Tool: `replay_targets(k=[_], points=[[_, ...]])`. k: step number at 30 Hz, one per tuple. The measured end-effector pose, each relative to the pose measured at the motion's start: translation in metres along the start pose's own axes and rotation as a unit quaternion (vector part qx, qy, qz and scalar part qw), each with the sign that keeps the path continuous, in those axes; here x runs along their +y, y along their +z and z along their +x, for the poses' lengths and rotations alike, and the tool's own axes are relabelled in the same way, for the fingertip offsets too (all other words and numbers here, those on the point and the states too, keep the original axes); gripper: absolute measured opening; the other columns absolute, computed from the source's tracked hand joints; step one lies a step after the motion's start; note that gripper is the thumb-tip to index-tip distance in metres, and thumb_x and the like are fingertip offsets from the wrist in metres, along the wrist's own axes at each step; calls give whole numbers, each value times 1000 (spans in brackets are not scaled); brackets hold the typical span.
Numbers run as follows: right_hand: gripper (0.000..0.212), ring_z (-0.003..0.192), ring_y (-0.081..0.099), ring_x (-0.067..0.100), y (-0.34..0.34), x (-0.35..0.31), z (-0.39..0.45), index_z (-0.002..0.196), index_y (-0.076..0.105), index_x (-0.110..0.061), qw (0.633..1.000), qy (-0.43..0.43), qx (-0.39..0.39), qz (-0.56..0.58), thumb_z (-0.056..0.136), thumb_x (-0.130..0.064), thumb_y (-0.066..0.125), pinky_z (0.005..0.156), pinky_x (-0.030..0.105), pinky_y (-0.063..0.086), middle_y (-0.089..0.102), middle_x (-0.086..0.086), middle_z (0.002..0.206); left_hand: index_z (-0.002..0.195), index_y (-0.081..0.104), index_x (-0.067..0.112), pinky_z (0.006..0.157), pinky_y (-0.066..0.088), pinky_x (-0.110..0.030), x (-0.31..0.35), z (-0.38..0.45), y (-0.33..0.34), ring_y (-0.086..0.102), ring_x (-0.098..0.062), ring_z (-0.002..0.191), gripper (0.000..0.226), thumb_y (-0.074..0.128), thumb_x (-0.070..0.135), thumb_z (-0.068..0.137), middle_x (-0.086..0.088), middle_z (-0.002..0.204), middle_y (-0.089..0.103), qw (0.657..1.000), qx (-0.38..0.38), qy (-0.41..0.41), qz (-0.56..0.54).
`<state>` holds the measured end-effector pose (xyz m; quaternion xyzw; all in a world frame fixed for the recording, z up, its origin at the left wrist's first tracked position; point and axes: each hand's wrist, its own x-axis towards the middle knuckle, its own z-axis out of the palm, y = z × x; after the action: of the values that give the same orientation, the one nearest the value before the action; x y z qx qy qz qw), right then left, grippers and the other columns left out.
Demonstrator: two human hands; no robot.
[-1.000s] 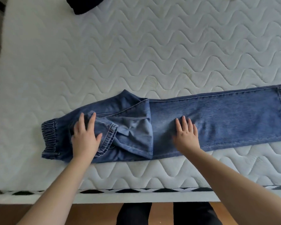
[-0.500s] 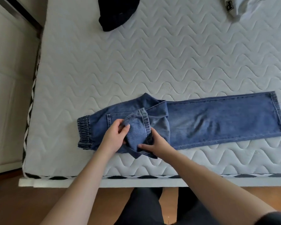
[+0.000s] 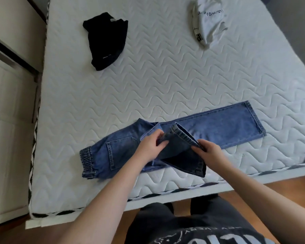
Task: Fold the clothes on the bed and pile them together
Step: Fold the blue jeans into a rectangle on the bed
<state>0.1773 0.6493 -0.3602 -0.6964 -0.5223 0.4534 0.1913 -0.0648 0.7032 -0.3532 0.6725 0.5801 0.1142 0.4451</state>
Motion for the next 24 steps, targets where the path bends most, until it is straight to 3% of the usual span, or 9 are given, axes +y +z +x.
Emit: replay_targets(k=[3, 5, 8, 11, 13, 14, 17, 21, 24], points=[[25, 62, 55, -3, -41, 18, -8, 69, 57, -37, 999, 10, 42, 9, 92, -28, 63, 54, 13, 39, 61, -19, 62, 115, 57, 23, 87, 48, -34, 51, 28, 23, 64, -21, 102, 23, 63, 31, 93, 2, 109, 71, 1000, 4, 19, 22], [33, 59, 52, -3, -67, 38, -7, 64, 50, -34, 998, 14, 57, 6, 94, -27, 60, 52, 14, 39, 58, -20, 58, 122, 61, 23, 87, 44, -26, 83, 50, 43, 63, -22, 108, 30, 64, 26, 93, -1, 116, 70, 999, -9, 22, 28], [33, 60, 49, 8, -109, 72, 5, 66, 43, -30, 998, 33, 59, -4, 98, -31, 53, 52, 21, 37, 53, -8, 58, 123, 64, 20, 82, 38, -21, 123, 86, 79, 62, -22, 105, 31, 66, 21, 91, -3, 113, 69, 998, -41, 9, 42], [28, 66, 49, 19, -154, 108, 22, 72, 41, -30, 999, 37, 36, -16, 98, -33, 53, 52, 22, 31, 53, -10, 67, 118, 66, 17, 80, 39, -23, 165, 121, 118, 62, -22, 100, 28, 67, 22, 90, -4, 107, 69, 996, -59, -7, 64], [14, 74, 55, 18, -183, 130, 31, 86, 52, -28, 999, 38, 14, 2, 91, -34, 64, 59, 26, 38, 59, -9, 77, 109, 68, 15, 78, 44, -27, 191, 142, 142, 64, -23, 94, 22, 69, 25, 89, -3, 100, 70, 996, -57, -15, 66], [21, 76, 58, 14, -196, 140, 36, 94, 55, -26, 999, 42, -1, 14, 85, -34, 72, 63, 27, 43, 63, -9, 82, 105, 68, 15, 79, 47, -29, 205, 153, 153, 64, -23, 91, 20, 70, 27, 88, -2, 95, 70, 997, -55, -14, 61], [30, 71, 58, 0, -230, 177, 49, 92, 59, -25, 995, 76, -64, 1, 73, -31, 82, 55, 13, 40, 68, -7, 86, 86, 62, 27, 68, 42, -27, 238, 183, 185, 60, -14, 77, 9, 72, 27, 86, 12, 78, 64, 998, -37, -9, 53], [21, 69, 59, 21, -254, 227, 70, 89, 56, -13, 986, 162, -46, -13, 92, -32, 63, 55, 28, 39, 64, 2, 78, 78, 51, 31, 55, 36, -22, 256, 227, 223, 55, -1, 57, 21, 70, 29, 86, 12, 73, 59, 996, -27, -30, 74], [14, 62, 65, 24, -262, 261, 92, 92, 49, -11, 972, 215, -12, 95, 101, -21, 49, 53, 27, 47, 64, 7, 71, 76, 48, 31, 56, 44, -23, 250, 263, 253, 60, 1, 46, 23, 67, 27, 88, 12, 67, 62, 994, -36, -55, 90]])
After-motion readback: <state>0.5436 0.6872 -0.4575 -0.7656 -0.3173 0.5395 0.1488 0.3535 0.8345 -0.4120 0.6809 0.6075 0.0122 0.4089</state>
